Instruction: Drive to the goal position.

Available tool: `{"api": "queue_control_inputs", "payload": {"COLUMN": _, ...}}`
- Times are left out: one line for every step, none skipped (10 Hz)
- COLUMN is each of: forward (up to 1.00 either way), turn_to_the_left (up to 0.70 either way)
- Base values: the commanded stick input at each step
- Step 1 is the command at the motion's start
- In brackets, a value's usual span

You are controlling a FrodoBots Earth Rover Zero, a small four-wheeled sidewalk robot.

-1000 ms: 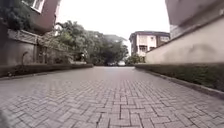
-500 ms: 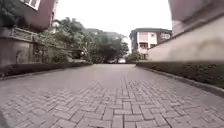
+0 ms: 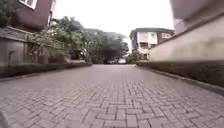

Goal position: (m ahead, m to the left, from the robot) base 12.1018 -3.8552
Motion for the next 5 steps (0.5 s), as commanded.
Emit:
{"api": "queue_control_inputs", "payload": {"forward": 0.70, "turn_to_the_left": 0.00}}
{"api": "queue_control_inputs", "payload": {"forward": 0.70, "turn_to_the_left": 0.00}}
{"api": "queue_control_inputs", "payload": {"forward": 0.70, "turn_to_the_left": 0.00}}
{"api": "queue_control_inputs", "payload": {"forward": 0.70, "turn_to_the_left": 0.00}}
{"api": "queue_control_inputs", "payload": {"forward": 0.70, "turn_to_the_left": 0.00}}
